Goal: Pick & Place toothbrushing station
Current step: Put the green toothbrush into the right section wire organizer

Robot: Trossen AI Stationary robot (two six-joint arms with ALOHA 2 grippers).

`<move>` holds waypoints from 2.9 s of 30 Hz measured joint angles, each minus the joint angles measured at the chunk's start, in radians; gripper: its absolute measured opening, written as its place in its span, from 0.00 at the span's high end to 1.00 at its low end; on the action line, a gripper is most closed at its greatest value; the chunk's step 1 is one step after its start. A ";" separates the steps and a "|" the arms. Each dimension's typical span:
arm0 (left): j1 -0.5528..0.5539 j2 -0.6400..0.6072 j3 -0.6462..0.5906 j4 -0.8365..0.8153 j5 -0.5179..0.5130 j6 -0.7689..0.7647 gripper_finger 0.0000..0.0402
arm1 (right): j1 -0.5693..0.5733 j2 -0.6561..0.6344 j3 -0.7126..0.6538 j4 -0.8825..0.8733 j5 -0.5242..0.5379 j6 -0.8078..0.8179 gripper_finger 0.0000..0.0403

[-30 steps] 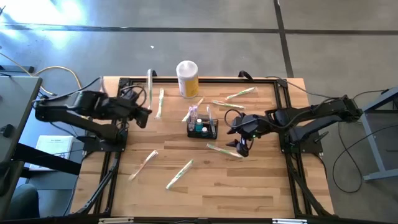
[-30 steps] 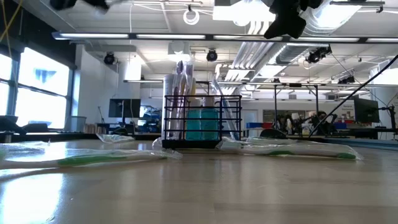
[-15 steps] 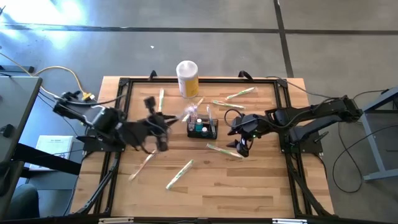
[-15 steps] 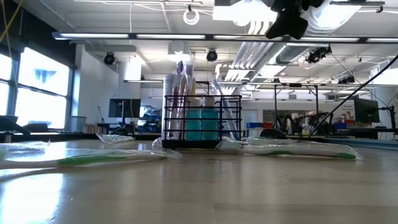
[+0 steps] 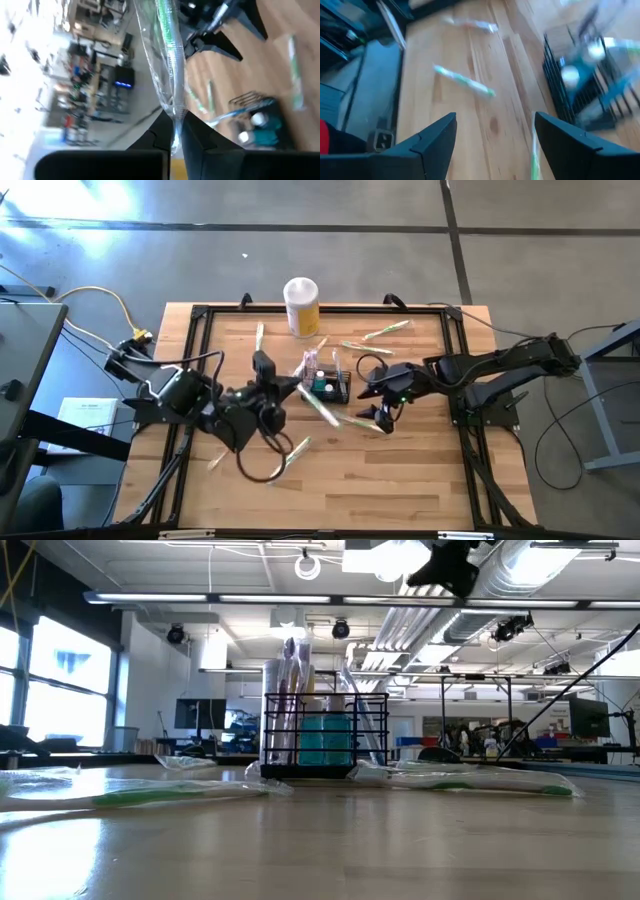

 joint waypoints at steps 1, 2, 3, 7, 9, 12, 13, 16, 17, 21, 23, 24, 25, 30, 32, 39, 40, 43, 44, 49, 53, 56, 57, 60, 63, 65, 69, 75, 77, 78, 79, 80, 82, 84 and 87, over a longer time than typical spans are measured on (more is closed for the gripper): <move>0.000 0.000 -0.001 0.001 -0.015 0.047 0.97 | 0.000 0.000 0.000 0.032 0.000 -0.012 0.35; -0.002 0.000 -0.001 0.002 -0.033 0.083 0.97 | 0.000 0.000 0.000 0.055 0.000 -0.025 0.35; -0.007 0.000 -0.001 0.003 -0.047 0.104 0.97 | 0.000 0.000 0.001 0.067 0.000 -0.034 0.35; -0.010 0.000 -0.001 0.013 -0.105 0.170 0.97 | 0.000 0.000 0.001 0.072 0.000 -0.029 0.35; -0.010 0.000 -0.002 0.013 -0.118 0.210 0.97 | 0.000 0.000 0.001 0.081 0.005 -0.029 0.35; -0.010 0.002 -0.002 0.016 -0.141 0.261 0.97 | 0.000 0.000 0.001 0.105 0.032 -0.030 0.35; -0.010 0.008 -0.002 0.025 -0.156 0.272 0.97 | 0.000 0.000 0.001 0.121 0.033 -0.034 0.35; -0.010 0.016 -0.005 0.031 -0.198 0.341 0.97 | -0.016 -0.023 0.001 0.168 0.008 -0.031 0.35; -0.010 0.024 -0.005 0.033 -0.194 0.365 0.97 | -0.025 -0.033 0.001 0.204 -0.009 -0.015 0.35; -0.010 0.054 -0.004 0.045 -0.179 0.489 0.97 | -0.073 -0.072 0.003 0.338 -0.145 0.087 0.35; -0.010 0.068 -0.004 0.069 -0.185 0.558 0.97 | -0.098 -0.089 0.003 0.386 -0.242 0.135 0.35; -0.010 0.073 -0.005 0.076 -0.185 0.591 0.97 | -0.110 -0.092 0.003 0.408 -0.285 0.154 0.35; -0.010 0.083 -0.005 0.095 -0.184 0.618 0.97 | -0.119 -0.093 0.004 0.436 -0.322 0.173 0.35; 0.000 0.119 -0.004 0.173 -0.124 0.704 0.97 | -0.150 -0.085 0.003 0.500 -0.416 0.266 0.35; 0.014 0.126 -0.005 0.197 -0.099 0.748 0.97 | -0.152 -0.069 0.004 0.534 -0.422 0.279 0.35; 0.073 0.182 -0.004 0.272 -0.053 0.808 0.97 | -0.151 -0.015 0.003 0.591 -0.427 0.288 0.35; 0.079 0.185 -0.004 0.269 -0.049 0.817 0.97 | -0.151 -0.012 0.003 0.586 -0.425 0.288 0.35; 0.093 0.201 -0.003 0.279 -0.035 0.820 0.97 | -0.150 0.012 0.003 0.600 -0.429 0.288 0.35; 0.096 0.204 -0.003 0.273 -0.032 0.821 0.97 | -0.148 0.014 0.002 0.598 -0.439 0.289 0.35; 0.109 0.204 -0.004 0.311 -0.025 0.820 0.97 | -0.132 0.030 0.003 0.608 -0.450 0.287 0.35; 0.110 0.204 -0.004 0.345 -0.017 0.828 0.97 | -0.129 0.057 0.003 0.615 -0.455 0.277 0.37; 0.109 0.204 -0.004 0.354 -0.008 0.824 0.97 | -0.132 0.056 0.003 0.615 -0.457 0.276 0.43; 0.109 0.204 -0.004 0.355 -0.005 0.821 0.97 | -0.134 0.056 0.003 0.616 -0.457 0.267 0.45; 0.110 0.204 -0.005 0.345 -0.004 0.822 0.97 | -0.135 0.061 0.004 0.616 -0.465 0.237 0.53; 0.109 0.204 -0.005 0.349 0.000 0.821 0.97 | -0.135 0.061 0.004 0.617 -0.483 0.216 0.63; 0.109 0.204 -0.005 0.346 0.000 0.821 0.97 | -0.136 0.061 0.004 0.617 -0.496 0.193 0.72; 0.108 0.203 -0.005 0.344 0.004 0.826 0.93 | -0.136 0.062 0.002 0.600 -0.500 0.169 0.89; 0.107 0.201 -0.001 0.357 0.048 0.797 0.79 | -0.137 0.064 0.000 0.593 -0.491 0.146 0.94; 0.108 0.201 -0.001 0.357 0.051 0.775 0.73 | -0.137 0.064 0.000 0.595 -0.490 0.141 0.94; 0.108 0.201 -0.001 0.356 0.054 0.769 0.70 | -0.137 0.064 0.000 0.598 -0.489 0.139 0.94; 0.107 0.201 -0.001 0.356 0.056 0.766 0.67 | -0.137 0.064 0.000 0.600 -0.489 0.134 0.95; 0.107 0.201 -0.001 0.357 0.057 0.766 0.64 | -0.137 0.064 0.000 0.601 -0.489 0.127 0.96; 0.105 0.201 -0.001 0.359 0.056 0.751 0.58 | -0.137 0.064 0.000 0.604 -0.487 0.117 0.96; 0.097 0.200 -0.002 0.372 0.049 0.693 0.54 | -0.137 0.063 0.001 0.608 -0.473 0.114 0.96; 0.093 0.198 0.021 0.370 0.048 0.568 0.49 | -0.136 0.049 0.002 0.592 -0.467 0.100 0.96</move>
